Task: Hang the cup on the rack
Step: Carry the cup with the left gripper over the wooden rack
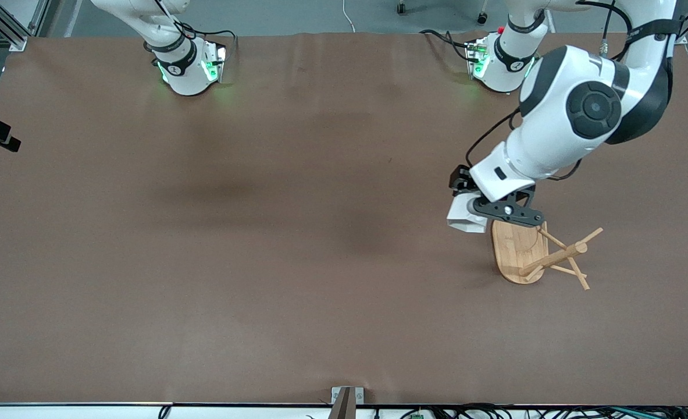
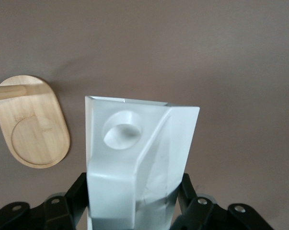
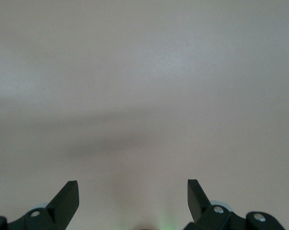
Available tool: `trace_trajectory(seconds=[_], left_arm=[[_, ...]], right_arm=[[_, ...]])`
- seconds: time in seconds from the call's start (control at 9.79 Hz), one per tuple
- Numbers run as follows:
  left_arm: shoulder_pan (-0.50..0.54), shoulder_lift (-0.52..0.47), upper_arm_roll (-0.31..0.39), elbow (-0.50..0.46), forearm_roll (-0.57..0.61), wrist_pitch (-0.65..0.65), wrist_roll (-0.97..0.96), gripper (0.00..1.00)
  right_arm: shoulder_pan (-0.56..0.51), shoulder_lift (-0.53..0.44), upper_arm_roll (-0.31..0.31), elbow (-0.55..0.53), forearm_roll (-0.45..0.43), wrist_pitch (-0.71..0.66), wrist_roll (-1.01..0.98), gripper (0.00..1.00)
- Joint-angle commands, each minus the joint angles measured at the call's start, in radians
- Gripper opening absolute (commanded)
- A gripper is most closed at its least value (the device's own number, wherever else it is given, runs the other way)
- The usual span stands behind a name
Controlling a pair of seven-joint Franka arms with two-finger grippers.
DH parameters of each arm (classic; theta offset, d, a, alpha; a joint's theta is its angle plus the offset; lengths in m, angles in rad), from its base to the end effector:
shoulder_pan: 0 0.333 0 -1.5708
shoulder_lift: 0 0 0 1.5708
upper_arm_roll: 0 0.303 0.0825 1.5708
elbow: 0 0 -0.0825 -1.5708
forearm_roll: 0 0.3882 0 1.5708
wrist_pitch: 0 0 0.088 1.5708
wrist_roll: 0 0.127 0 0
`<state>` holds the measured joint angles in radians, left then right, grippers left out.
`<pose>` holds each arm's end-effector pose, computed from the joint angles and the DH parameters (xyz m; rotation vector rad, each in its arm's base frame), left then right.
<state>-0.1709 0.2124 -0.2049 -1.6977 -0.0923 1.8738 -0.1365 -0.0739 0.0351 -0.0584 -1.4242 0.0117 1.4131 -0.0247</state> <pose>0.5771 -0.2295 0.4336 3.0058 -0.3115 -0.0973 0.5472 -0.0705 0.6272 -3.1233 0.1658 0.0708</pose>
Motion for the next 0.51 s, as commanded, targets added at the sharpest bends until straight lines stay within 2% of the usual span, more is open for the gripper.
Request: trace_trajectory(seconds=[0.0, 0.41], left_arm=[[0.027, -0.027, 0.018, -0.092, -0.012, 0.034, 0.023, 0.0], [0.057, -0.015, 0.065, -0.117, -0.012, 0.065, 0.116, 0.0]], right_arm=[[0.003, 0.002, 0.005, 0.013, -0.022, -0.013, -0.015, 1.0], [0.005, 0.0, 0.005, 0.014, -0.022, -0.016, -0.017, 1.0]])
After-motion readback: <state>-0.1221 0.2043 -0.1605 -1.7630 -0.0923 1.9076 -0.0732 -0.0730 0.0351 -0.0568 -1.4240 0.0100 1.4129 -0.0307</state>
